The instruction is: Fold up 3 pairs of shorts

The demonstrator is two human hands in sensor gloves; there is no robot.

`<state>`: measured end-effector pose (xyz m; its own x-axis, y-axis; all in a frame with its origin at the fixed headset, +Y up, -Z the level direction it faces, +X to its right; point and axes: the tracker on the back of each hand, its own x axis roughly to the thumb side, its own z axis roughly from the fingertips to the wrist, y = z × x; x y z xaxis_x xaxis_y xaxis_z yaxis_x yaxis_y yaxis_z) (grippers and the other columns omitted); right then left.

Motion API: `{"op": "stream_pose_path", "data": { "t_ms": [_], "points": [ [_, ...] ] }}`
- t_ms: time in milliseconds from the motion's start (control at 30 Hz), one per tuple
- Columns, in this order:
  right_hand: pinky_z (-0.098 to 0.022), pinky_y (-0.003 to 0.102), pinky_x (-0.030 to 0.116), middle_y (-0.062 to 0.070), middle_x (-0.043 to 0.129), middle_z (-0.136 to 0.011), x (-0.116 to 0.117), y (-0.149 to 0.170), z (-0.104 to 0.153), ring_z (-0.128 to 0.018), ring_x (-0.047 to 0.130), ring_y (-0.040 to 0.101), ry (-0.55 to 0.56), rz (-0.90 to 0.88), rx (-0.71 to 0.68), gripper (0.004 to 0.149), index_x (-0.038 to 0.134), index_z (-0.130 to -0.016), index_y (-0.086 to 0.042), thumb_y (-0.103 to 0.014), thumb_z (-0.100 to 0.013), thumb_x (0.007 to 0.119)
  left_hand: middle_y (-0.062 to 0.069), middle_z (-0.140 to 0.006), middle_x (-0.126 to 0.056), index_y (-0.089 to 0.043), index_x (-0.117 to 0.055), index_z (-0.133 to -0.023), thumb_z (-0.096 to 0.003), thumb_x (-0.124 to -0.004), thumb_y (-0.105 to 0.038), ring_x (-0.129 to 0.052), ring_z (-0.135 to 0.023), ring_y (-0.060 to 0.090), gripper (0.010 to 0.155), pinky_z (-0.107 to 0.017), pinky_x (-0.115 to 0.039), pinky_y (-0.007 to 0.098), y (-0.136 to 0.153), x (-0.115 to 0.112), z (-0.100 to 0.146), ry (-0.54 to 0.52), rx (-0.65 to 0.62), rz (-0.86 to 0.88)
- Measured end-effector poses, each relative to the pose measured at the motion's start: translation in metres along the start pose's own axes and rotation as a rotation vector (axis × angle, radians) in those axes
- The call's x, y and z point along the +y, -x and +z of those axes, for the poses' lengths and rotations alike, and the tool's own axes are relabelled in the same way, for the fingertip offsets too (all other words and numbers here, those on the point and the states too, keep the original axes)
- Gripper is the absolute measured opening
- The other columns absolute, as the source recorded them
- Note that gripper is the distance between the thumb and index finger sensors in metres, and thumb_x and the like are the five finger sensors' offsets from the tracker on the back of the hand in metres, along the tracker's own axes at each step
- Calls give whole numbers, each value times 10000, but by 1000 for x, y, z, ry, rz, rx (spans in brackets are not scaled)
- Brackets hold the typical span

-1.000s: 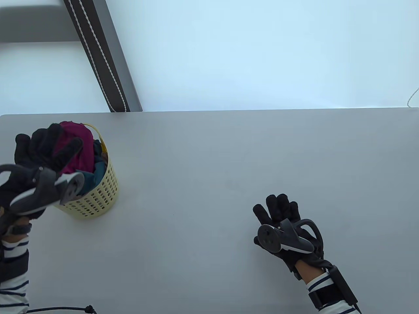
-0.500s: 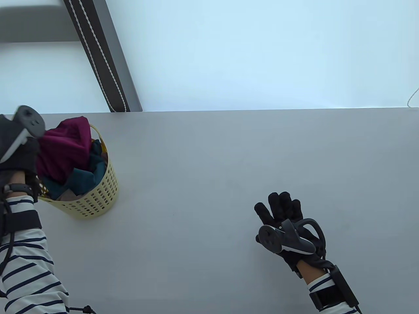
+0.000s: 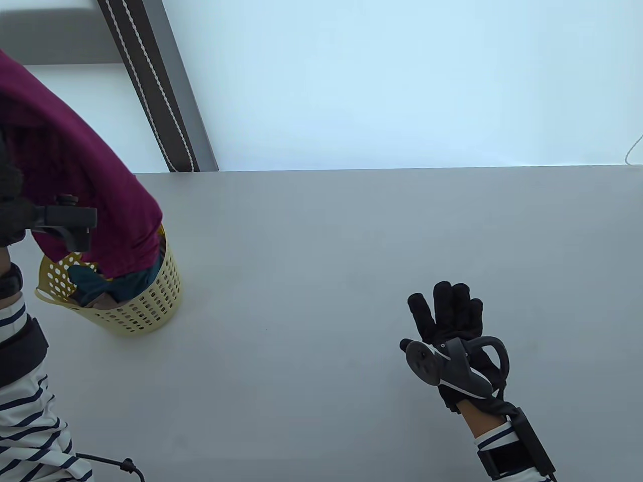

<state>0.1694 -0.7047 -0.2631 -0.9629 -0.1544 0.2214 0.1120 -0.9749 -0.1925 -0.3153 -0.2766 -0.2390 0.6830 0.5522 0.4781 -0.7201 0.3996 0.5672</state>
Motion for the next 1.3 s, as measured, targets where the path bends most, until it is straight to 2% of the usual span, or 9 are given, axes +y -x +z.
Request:
{"op": "stream_pose_path", "data": {
  "t_ms": [200,633,767,833,933,967,1033,1200,1300],
  "points": [
    [-574,711,269,399,-10,-961,-10,15,1,-861,130,660,80,-96,140,846,-51,-990,-111,-540,-511,498,-74,-648,-852,-244,-593,-889,-583,-558,-354,-1007,-500,12,327,-552,-932,348,-32,-26,-8,25,-38,24],
    [-538,726,371,483,83,-928,-10,35,3,-809,259,726,97,-166,276,839,6,-1004,-41,-510,-522,507,-70,-726,-849,-328,-602,-887,-570,-588,-384,-1018,-613,70,322,-615,-884,403,-19,-174,24,306,-114,-292],
    [-537,727,376,487,87,-927,-10,34,3,-807,265,727,92,-159,272,840,9,-1005,-39,-511,-521,508,-91,-787,-834,-385,-590,-891,-554,-603,-404,-1004,-689,83,338,-659,-847,426,-20,-235,75,498,-367,-432],
    [-535,727,382,490,93,-926,-12,38,3,-805,271,730,94,-162,290,829,38,-1009,-34,-512,-520,508,-105,-876,-817,-426,-540,-942,-534,-611,-415,-993,-775,103,414,-689,-821,447,-19,-274,123,755,-553,-480],
    [-530,728,394,497,102,-921,-15,45,5,-799,282,735,107,-178,322,830,56,-1015,-22,-512,-520,507,104,-1167,-560,-393,-151,-1057,-469,-559,-548,-803,-1014,305,733,-766,-660,568,-16,-307,175,1202,-787,-556],
    [-530,728,394,498,103,-921,-16,48,5,-797,284,735,110,-185,331,831,60,-1016,-16,-512,-520,507,135,-1190,-502,-366,-93,-1053,-447,-546,-582,-770,-1035,318,787,-773,-641,572,-13,-311,188,1235,-852,-589],
    [-527,729,398,501,107,-918,-17,53,6,-794,288,738,115,-205,351,832,68,-1017,-9,-511,-521,508,155,-1211,-474,-330,-73,-1061,-395,-516,-656,-761,-1052,309,864,-779,-639,567,-1,-317,198,1108,-910,-606],
    [-528,727,401,499,109,-919,-17,58,6,-795,289,736,112,-221,369,830,78,-1019,-6,-512,-520,509,284,-1219,-384,-230,-39,-1087,-382,-517,-695,-699,-1064,429,971,-768,-577,640,73,-358,192,1066,-517,-602],
    [-529,727,402,499,111,-920,-13,57,5,-797,290,733,92,-207,366,828,85,-1020,-6,-511,-520,510,408,-1175,-281,-73,-15,-1087,-363,-476,-721,-640,-1048,530,1076,-737,-542,695,130,-406,209,1314,-284,-777]
  ]
}}
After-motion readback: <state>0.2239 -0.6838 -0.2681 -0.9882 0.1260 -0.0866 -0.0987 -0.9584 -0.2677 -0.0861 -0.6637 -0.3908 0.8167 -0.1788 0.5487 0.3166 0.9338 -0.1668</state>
